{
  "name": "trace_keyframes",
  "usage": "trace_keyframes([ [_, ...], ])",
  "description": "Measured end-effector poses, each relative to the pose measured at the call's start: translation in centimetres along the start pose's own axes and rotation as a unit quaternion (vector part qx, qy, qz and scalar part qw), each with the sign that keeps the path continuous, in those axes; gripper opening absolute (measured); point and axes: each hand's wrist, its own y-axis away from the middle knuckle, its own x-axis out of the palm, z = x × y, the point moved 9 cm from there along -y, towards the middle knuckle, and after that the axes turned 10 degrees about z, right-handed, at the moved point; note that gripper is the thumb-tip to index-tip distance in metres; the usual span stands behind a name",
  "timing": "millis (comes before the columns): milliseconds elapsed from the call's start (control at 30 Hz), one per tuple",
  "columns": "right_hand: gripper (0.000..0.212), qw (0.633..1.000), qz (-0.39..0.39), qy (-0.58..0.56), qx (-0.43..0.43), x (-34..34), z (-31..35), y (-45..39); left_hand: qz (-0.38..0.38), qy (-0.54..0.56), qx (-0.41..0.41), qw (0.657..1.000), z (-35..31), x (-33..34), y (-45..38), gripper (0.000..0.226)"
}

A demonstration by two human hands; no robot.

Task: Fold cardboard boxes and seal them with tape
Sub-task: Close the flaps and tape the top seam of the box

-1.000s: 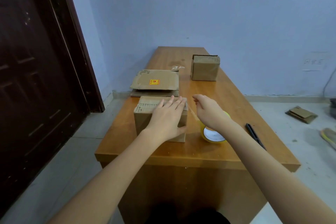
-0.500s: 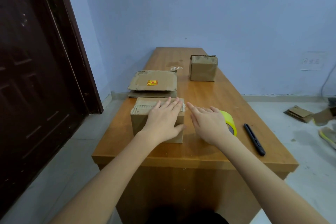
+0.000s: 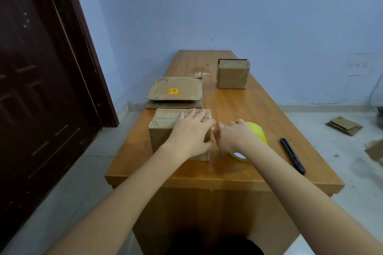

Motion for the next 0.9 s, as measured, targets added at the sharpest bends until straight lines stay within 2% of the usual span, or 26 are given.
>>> trace_keyframes([
  [100, 0.046, 1.000, 0.014, 0.008, -0.012, -0.1, 0.3, 0.1, 0.022, -0.016, -0.010, 1.000, -0.4, 0.1, -0.1, 0.050],
  [200, 0.047, 0.999, -0.010, -0.040, -0.017, -0.4, -0.1, 0.1, 0.027, -0.029, -0.015, 0.999, -0.8, 0.1, -0.2, 0.051],
  [333, 0.043, 0.985, -0.081, -0.140, -0.057, -1.4, -0.5, 0.9, 0.011, -0.039, -0.025, 0.999, -0.8, 0.2, -0.3, 0.061],
  [467, 0.049, 0.968, -0.104, -0.206, -0.096, -1.9, -0.4, 2.1, -0.013, -0.046, -0.041, 0.998, -0.8, 0.5, -0.3, 0.074],
  [700, 0.039, 0.972, -0.132, -0.185, -0.067, -2.1, -0.8, 2.6, 0.005, -0.071, -0.050, 0.996, -1.2, 0.1, -0.6, 0.064],
  [800, 0.039, 0.970, -0.137, -0.188, -0.064, -2.1, -0.4, 2.6, -0.003, -0.040, -0.044, 0.998, -1.0, 0.2, -0.6, 0.065],
  [900, 0.043, 0.968, -0.120, -0.212, -0.054, -2.0, -0.4, 2.9, -0.025, 0.060, -0.057, 0.996, 0.2, -0.1, 0.0, 0.078],
])
